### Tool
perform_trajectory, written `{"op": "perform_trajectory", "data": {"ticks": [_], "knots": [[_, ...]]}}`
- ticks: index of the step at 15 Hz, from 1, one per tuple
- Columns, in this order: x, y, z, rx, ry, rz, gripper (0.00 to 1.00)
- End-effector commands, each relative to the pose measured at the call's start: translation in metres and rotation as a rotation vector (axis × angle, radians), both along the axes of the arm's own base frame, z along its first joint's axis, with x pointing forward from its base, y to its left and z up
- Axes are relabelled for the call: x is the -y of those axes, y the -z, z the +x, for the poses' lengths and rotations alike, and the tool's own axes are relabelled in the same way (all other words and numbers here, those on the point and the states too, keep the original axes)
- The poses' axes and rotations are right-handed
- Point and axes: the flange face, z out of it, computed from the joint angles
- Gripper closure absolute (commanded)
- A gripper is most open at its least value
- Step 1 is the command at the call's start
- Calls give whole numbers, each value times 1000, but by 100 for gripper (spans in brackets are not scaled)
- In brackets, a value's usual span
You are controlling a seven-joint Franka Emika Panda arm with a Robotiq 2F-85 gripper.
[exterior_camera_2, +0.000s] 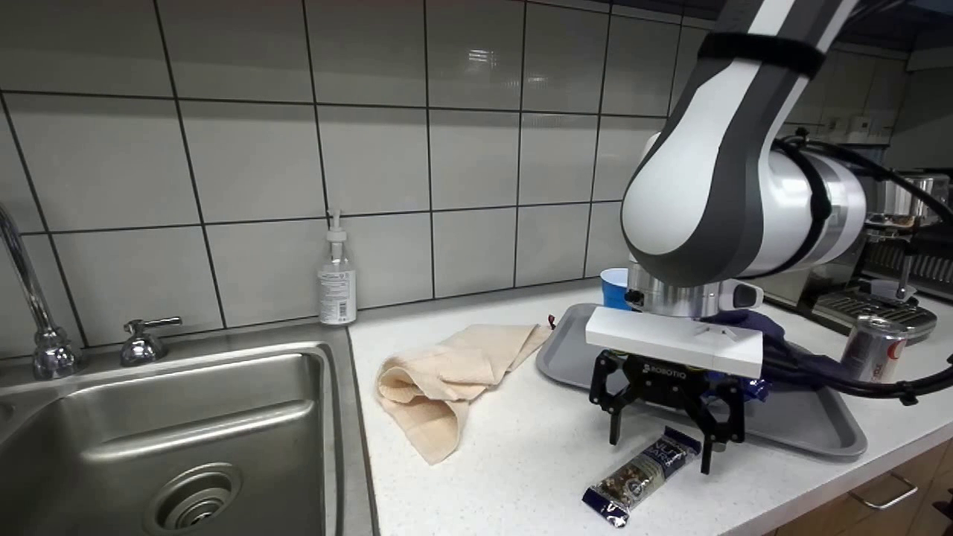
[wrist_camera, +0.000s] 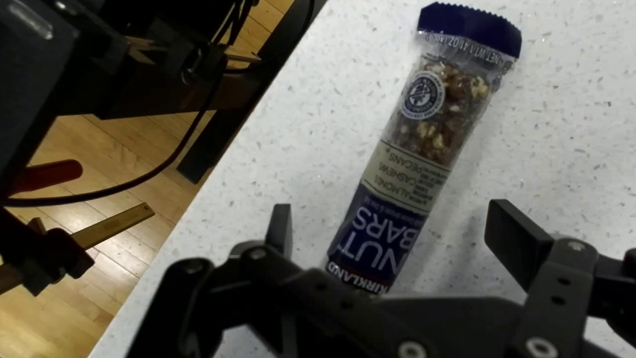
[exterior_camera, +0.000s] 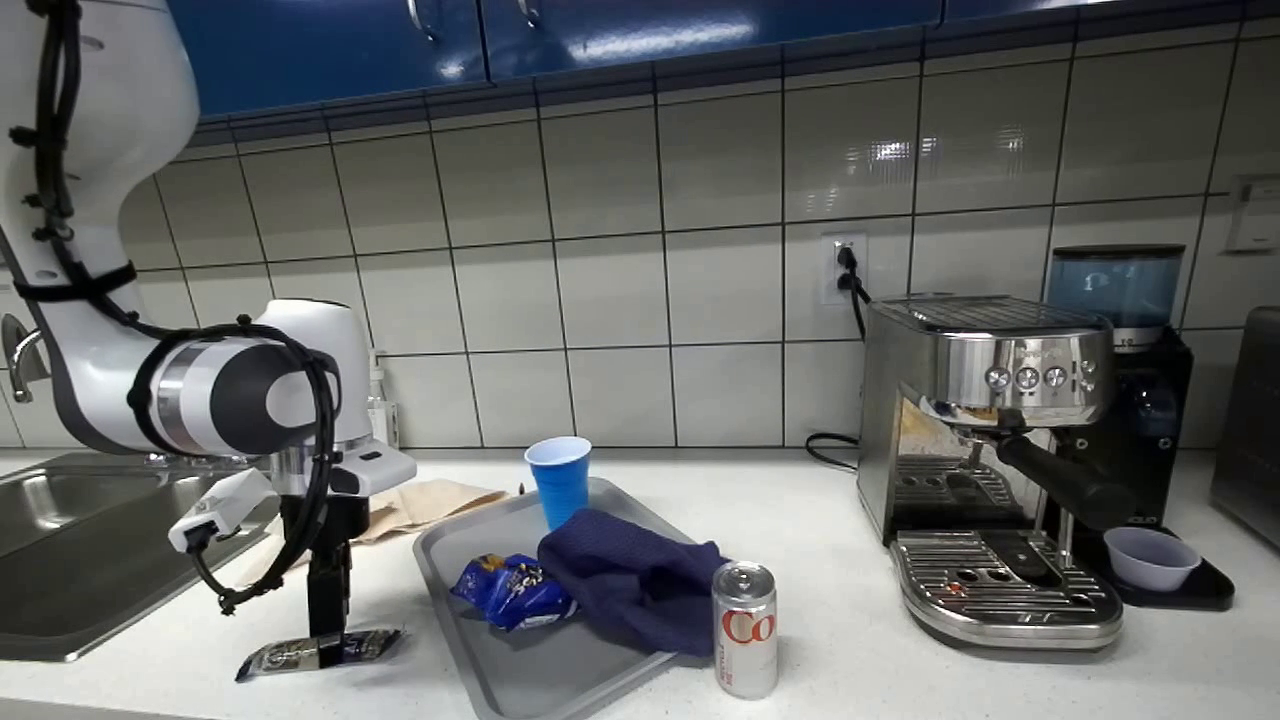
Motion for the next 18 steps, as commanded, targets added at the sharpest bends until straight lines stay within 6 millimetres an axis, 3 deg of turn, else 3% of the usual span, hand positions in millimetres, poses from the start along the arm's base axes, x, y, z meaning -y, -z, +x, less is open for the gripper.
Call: {"op": "perform_trajectory", "data": {"ticks": [1,5,6,7,15,16,18], "knots": [[-3,6,4,12,12,-20,0],[-4,8,3,11,5,-21,0],[-5,8,2,14,-2,-21,25],[-6,9,2,18,-4,-24,26],[-9,5,4,33,-14,-16,90],[-9,3,4,35,-17,-12,96],[-10,-4,3,37,-22,1,93]]}}
